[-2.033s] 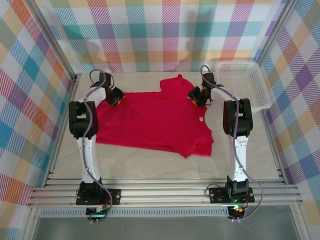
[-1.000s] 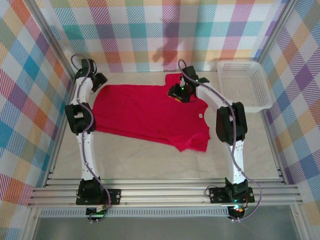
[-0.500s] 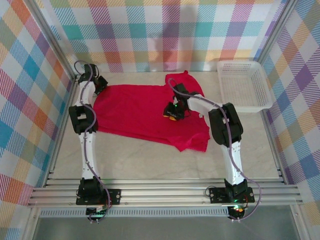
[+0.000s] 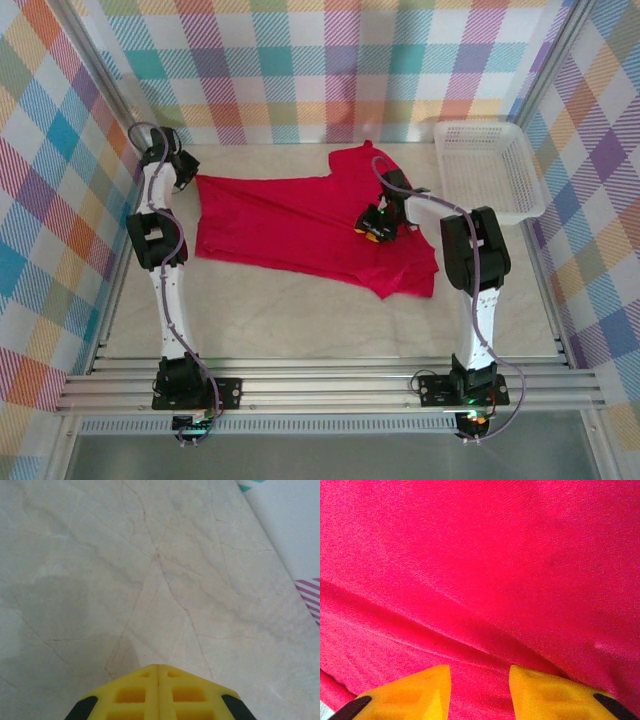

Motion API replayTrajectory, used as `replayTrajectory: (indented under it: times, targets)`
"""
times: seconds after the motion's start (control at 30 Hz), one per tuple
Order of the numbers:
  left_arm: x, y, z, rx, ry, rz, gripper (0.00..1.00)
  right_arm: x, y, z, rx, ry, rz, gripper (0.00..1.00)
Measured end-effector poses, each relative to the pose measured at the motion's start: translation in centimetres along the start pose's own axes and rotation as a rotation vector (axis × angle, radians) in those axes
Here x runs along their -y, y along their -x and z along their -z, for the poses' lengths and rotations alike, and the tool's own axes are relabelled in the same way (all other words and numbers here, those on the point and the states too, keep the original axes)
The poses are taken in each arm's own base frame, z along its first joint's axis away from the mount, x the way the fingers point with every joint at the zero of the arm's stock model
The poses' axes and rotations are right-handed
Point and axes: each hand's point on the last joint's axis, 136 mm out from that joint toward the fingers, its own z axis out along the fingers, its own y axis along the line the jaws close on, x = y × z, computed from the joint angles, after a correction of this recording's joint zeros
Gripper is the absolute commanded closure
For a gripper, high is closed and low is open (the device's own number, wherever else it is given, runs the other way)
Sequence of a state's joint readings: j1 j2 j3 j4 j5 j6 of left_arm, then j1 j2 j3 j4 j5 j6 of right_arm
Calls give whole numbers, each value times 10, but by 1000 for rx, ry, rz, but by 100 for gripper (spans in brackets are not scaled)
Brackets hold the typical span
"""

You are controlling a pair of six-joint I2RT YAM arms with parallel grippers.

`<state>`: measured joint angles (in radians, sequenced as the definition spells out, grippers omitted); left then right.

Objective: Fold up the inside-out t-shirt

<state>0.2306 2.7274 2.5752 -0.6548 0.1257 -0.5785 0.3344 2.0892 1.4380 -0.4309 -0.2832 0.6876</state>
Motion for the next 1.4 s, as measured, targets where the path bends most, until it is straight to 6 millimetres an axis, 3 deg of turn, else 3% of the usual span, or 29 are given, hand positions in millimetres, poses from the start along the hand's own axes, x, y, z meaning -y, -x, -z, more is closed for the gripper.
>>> replayTrajectory:
  times: [0.1, 0.23, 0.37, 0.47, 0.57, 0.63, 0.73, 0.8, 0.9, 1.07, 1.23, 1.4]
  targets:
    - [4, 3, 4, 9, -10, -3, 60, -13, -3, -3, -27, 13, 38, 52]
    - [17, 0, 19, 1, -14, -40, 61, -40, -6, 4, -61, 39, 111, 45]
    - [30, -23, 57, -35, 24, -111, 61, -54, -8, 28, -32, 22, 179, 43]
    - [36, -69, 107, -80, 48, -178, 58, -45, -14, 58, 16, -51, 211, 43]
    - [34, -120, 168, -115, 31, -235, 56, -23, -31, 92, 57, -121, 222, 42]
    - [23, -146, 208, -125, 8, -253, 56, -6, -48, 108, 70, -149, 220, 41]
    - [-6, -165, 240, -130, 11, -243, 56, 22, -75, 119, 63, -183, 209, 40]
    - [-26, -177, 245, -155, 37, -244, 56, 37, -90, 121, 52, -194, 203, 40]
    - [-55, -201, 236, -226, 103, -253, 54, 50, -106, 120, 40, -192, 184, 40]
    - [-91, -229, 225, -305, 193, -249, 54, 48, -105, 116, 47, -168, 179, 40]
    - [-99, -230, 204, -321, 226, -234, 54, 39, -99, 111, 52, -142, 182, 40]
    - [-88, -209, 180, -293, 243, -232, 54, 30, -90, 110, 57, -127, 186, 40]
